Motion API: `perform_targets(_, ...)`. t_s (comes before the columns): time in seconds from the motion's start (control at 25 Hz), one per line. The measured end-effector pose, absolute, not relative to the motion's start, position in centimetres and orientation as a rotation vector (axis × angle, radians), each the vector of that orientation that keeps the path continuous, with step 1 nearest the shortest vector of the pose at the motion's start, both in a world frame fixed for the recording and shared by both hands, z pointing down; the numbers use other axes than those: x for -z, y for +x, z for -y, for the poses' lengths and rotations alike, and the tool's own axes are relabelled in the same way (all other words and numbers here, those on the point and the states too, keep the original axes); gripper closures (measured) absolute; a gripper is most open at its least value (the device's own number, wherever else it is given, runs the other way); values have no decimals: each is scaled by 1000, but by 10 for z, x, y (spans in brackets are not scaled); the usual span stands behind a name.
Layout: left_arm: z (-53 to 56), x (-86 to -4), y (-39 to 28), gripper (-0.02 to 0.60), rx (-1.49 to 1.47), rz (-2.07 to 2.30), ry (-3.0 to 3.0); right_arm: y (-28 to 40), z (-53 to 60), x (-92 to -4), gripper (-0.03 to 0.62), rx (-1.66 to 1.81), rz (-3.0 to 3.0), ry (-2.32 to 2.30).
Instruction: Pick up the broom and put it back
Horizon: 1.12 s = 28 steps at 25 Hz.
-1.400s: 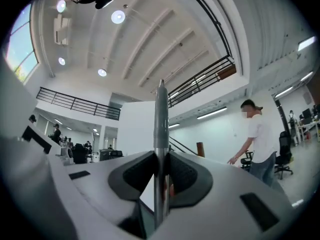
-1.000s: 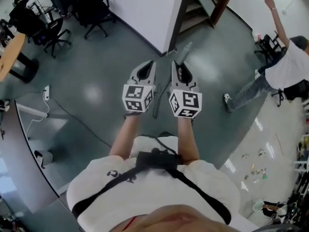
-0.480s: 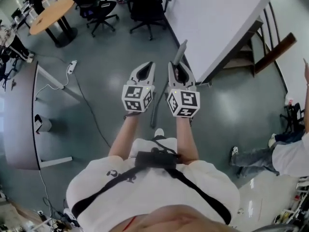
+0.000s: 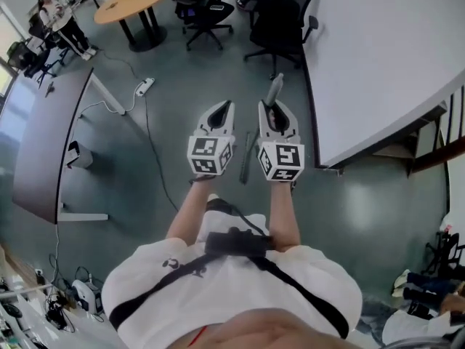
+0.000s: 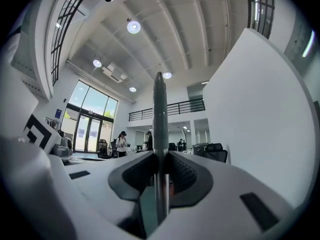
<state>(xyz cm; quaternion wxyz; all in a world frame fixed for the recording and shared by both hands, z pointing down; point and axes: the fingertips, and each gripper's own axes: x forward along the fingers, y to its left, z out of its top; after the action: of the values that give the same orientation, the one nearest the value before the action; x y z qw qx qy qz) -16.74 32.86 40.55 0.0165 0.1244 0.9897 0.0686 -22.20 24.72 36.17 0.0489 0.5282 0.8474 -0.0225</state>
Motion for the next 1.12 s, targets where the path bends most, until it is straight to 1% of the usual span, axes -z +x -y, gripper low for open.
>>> perform_targets(0.16, -385, -409, -193, 571, -225, -3067, 423, -247, -304, -374, 499, 55, -2576, 1671)
perform_targets(0.4, -472, -384, -274, 571, -189, -3029, 353, -320, -387, -376, 499, 99, -2606, 1699)
perform_targets(0.6, -530, -385, -333, 571, -272, -3020, 264, -370, -442, -386, 499, 52, -2672, 1659)
perform_targets(0.8, -554, -409, -405, 571, -347, -3067, 136, -440, -468, -401, 499, -5, -2766, 1548)
perform_targets(0.96, -556, -414, -458, 571, -355, -3067, 35, -491, -473, -397, 499, 5, -2787, 1443)
perform_targets(1.12, -551, -423, -528, 571, -340, -3074, -82, -558, -471, -412, 499, 7, -2850, 1309)
